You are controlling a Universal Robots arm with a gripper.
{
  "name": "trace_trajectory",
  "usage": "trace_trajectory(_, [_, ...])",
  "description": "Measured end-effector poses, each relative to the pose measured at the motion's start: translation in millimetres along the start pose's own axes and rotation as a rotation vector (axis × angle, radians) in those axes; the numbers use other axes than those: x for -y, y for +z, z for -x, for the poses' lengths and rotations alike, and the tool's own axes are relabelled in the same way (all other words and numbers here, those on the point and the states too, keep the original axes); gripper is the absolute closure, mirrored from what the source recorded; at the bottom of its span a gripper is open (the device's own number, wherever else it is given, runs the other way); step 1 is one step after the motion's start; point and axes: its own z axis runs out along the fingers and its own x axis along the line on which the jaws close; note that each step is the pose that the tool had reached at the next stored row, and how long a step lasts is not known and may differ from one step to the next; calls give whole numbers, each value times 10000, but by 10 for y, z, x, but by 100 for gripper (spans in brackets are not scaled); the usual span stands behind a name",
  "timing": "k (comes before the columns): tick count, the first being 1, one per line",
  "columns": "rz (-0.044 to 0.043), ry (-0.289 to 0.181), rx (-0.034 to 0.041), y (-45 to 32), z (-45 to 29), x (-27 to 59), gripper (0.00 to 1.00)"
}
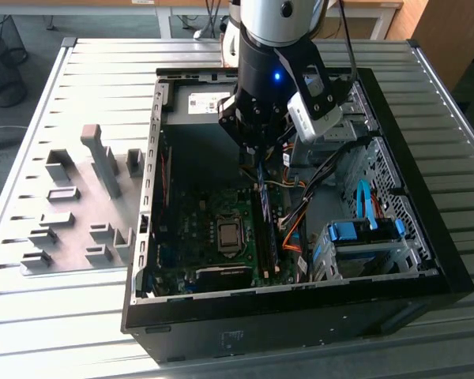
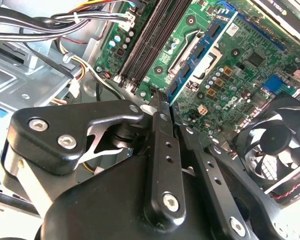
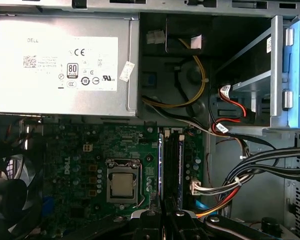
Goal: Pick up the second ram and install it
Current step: 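Insert the second ram into the second slot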
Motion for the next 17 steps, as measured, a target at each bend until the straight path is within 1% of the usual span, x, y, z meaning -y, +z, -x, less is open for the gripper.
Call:
trace_trajectory(5, [3, 0, 1, 22, 0, 1, 86])
trace_trajectory(11, [2, 0, 1, 116, 15, 2, 86])
trace_trajectory(17, [1, 0, 0, 125, 15, 3, 86])
